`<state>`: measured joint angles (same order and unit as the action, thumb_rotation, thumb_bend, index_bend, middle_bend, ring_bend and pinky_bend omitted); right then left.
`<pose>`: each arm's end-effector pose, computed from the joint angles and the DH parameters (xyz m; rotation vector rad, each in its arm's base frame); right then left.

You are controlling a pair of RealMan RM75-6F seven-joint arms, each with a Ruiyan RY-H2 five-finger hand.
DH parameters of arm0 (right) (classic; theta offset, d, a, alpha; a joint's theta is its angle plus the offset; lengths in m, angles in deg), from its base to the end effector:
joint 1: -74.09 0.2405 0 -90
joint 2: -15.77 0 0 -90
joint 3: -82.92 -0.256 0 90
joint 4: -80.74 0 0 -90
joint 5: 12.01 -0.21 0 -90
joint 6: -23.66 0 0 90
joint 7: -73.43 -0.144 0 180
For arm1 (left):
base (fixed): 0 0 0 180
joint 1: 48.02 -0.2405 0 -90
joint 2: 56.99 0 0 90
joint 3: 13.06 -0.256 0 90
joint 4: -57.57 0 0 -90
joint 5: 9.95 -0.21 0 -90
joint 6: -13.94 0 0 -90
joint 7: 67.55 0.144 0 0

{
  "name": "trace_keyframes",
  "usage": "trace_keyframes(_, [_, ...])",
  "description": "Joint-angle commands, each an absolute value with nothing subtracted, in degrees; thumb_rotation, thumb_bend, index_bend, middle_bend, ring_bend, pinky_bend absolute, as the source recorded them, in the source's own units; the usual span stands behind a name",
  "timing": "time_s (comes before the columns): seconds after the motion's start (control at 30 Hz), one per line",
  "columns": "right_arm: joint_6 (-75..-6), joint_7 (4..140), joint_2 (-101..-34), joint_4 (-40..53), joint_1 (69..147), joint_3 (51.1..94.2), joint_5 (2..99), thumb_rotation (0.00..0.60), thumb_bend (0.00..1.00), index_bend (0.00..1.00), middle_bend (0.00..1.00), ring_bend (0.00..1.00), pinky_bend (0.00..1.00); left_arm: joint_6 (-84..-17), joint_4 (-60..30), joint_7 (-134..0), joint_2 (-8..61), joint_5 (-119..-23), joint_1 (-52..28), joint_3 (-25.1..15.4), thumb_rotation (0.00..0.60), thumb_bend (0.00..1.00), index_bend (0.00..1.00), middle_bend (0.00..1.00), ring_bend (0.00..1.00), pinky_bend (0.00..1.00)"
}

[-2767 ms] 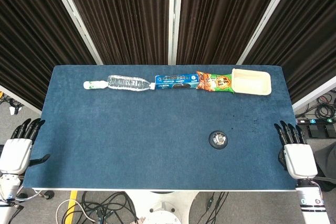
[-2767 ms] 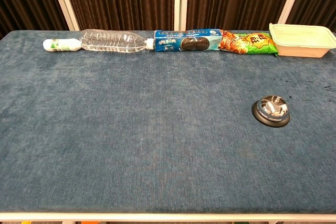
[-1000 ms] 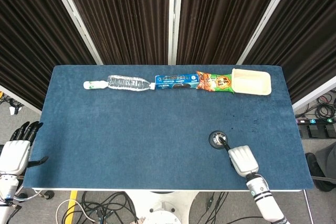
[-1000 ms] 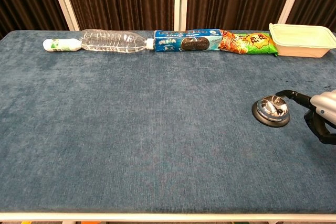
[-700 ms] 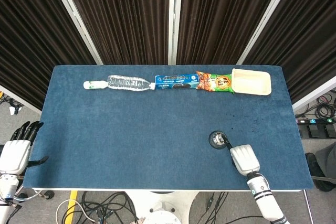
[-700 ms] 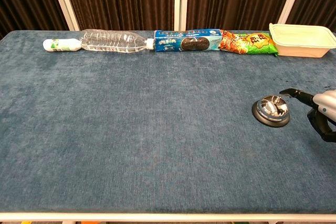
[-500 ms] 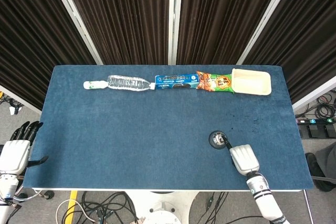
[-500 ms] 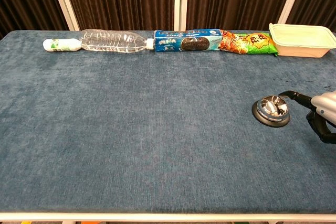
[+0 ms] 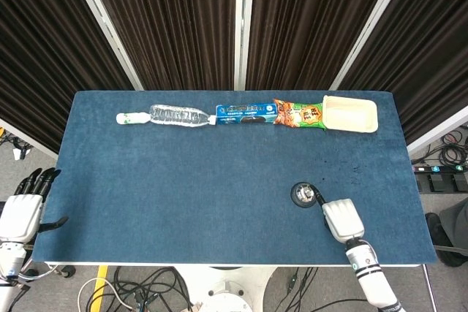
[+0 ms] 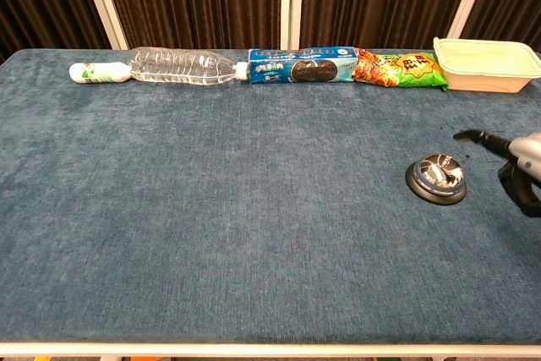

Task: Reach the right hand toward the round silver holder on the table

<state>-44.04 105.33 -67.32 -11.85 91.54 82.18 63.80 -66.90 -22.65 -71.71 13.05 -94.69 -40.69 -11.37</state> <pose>-0.2526 -0.2184 0.0115 1.7818 -0.8702 0.6417 -0.3441 0.1937 0.1361 -1.4318 -0.9270 -0.8399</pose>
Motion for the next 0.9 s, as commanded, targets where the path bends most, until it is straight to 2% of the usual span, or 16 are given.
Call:
trace_keyframes(0.03, [-43.52,105.30,-67.33,-11.54,91.58,82.46,63.49,0.600,1.00,0.00,0.94,0.90,0.89,-66.77,-22.77,-71.51,13.04,-94.69,-40.62,-11.40,0.600,0.00,0.09,0.07,0.00,0.14])
trace_keyframes(0.3, [-39.65,105.63,-69.52,-8.18,92.55,83.11,60.23,0.600,1.00,0.00,0.94,0.90,0.89,-66.34,-22.69,-71.64,12.89,-94.19,-40.76,-11.53,0.600,0.00,0.09,0.07,0.00,0.14])
trace_keyframes(0.67, [-45.74,102.65,-67.37,-11.42,91.36,82.99,65.79,0.600,1.00,0.00,0.94,0.90,0.89,-67.15,-23.33,-71.43,12.74,-94.94,-40.74,-11.46,0.600,0.00,0.09,0.07,0.00,0.14])
trace_keyframes(0.9, [-41.39,103.59,-68.96,-9.22,92.29,83.25,62.09,0.600,1.00,0.00,0.94,0.90,0.89,-66.88,-23.56,-71.23,12.66,-94.58,-40.86,-11.58,0.600,0.00,0.09,0.07,0.00,0.14])
